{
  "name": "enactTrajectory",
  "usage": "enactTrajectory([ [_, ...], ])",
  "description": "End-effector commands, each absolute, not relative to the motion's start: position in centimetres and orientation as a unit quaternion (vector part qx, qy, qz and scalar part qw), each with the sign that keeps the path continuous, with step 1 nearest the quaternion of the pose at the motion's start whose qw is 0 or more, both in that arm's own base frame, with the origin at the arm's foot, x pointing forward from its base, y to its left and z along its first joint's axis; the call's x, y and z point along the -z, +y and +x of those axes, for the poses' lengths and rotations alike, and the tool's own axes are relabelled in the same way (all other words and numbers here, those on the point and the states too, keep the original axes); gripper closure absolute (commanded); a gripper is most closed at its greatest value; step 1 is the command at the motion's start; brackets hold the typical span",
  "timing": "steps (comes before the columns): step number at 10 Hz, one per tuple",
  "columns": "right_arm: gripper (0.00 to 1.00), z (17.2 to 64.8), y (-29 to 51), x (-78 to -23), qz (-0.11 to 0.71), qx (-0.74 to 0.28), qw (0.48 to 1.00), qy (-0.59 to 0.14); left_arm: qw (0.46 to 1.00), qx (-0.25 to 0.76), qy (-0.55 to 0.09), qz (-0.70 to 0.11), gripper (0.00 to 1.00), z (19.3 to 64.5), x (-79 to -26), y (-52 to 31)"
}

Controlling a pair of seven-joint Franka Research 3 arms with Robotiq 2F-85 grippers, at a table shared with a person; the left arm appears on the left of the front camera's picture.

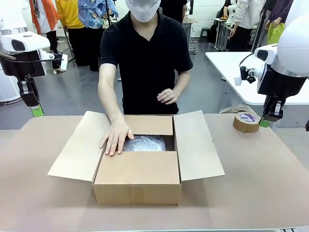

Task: Wrap the clocks to prevent damage.
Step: Push the right (or left) flap of the Package Box to close it.

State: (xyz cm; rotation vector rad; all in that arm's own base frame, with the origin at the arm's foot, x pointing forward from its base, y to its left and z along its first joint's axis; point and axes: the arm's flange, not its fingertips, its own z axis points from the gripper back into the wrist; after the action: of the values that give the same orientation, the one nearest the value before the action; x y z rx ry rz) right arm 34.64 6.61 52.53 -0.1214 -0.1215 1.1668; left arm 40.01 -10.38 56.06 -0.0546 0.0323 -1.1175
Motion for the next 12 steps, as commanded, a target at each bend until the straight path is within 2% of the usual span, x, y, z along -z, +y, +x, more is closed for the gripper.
enactTrajectory([
  [1, 0.99, 34.6, 6.5, -52.5, -0.059, -0.542, 0.836, -0.057, 0.849, 0.528, 0.012, -0.018, 1.0, 40.0, -56.2, -10.1],
  [10, 0.99, 34.6, 6.6, -52.5, -0.057, -0.55, 0.831, -0.057, 0.849, 0.528, 0.012, -0.018, 1.0, 40.0, -56.2, -10.1],
  [12, 0.99, 36.7, 2.5, -48.7, 0.113, -0.616, 0.765, -0.151, 0.849, 0.528, 0.012, -0.018, 1.0, 40.0, -56.2, -10.1],
])
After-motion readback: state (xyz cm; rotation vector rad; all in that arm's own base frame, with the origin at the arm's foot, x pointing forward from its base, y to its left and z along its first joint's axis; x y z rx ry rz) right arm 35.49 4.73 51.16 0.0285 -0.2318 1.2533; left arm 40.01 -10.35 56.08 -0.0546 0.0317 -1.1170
